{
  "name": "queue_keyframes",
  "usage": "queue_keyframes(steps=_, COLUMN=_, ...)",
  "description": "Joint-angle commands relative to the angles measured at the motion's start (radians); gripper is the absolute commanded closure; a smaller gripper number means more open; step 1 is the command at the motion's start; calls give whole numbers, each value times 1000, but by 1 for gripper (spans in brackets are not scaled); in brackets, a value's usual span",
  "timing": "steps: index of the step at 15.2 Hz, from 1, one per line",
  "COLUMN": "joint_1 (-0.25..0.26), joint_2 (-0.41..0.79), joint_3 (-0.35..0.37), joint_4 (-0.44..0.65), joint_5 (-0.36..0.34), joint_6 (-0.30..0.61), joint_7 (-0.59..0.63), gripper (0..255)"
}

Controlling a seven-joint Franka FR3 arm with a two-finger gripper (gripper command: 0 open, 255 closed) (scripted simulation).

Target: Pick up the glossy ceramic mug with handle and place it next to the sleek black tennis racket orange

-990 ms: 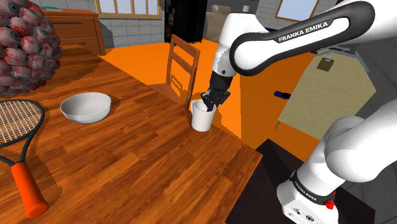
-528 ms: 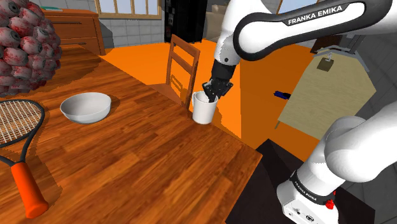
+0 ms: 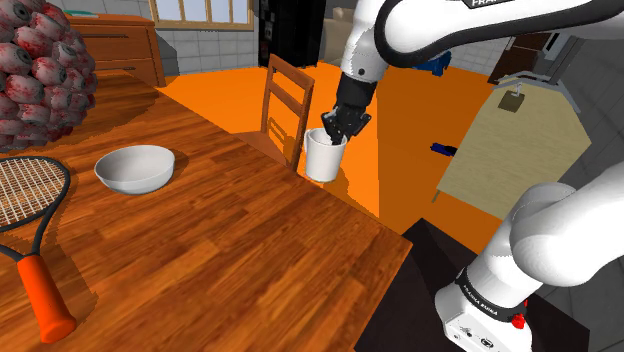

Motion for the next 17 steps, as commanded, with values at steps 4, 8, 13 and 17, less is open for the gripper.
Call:
queue_keyframes(steps=4, joint_1=-1, joint_2=-8, joint_3=-4, joint_4=60, joint_5=-3, joint_6=-68, joint_7=3, gripper=255)
queue_keyframes(steps=8, joint_1=7, joint_2=133, joint_3=50, joint_4=189, joint_5=-16, joint_6=-52, joint_7=75, gripper=255)
queue_keyframes(steps=13, joint_1=22, joint_2=317, joint_3=108, joint_4=376, joint_5=-60, joint_6=-56, joint_7=170, gripper=255)
queue_keyframes(steps=17, joint_1=45, joint_2=473, joint_3=144, joint_4=552, joint_5=-114, joint_6=-80, joint_7=248, gripper=255)
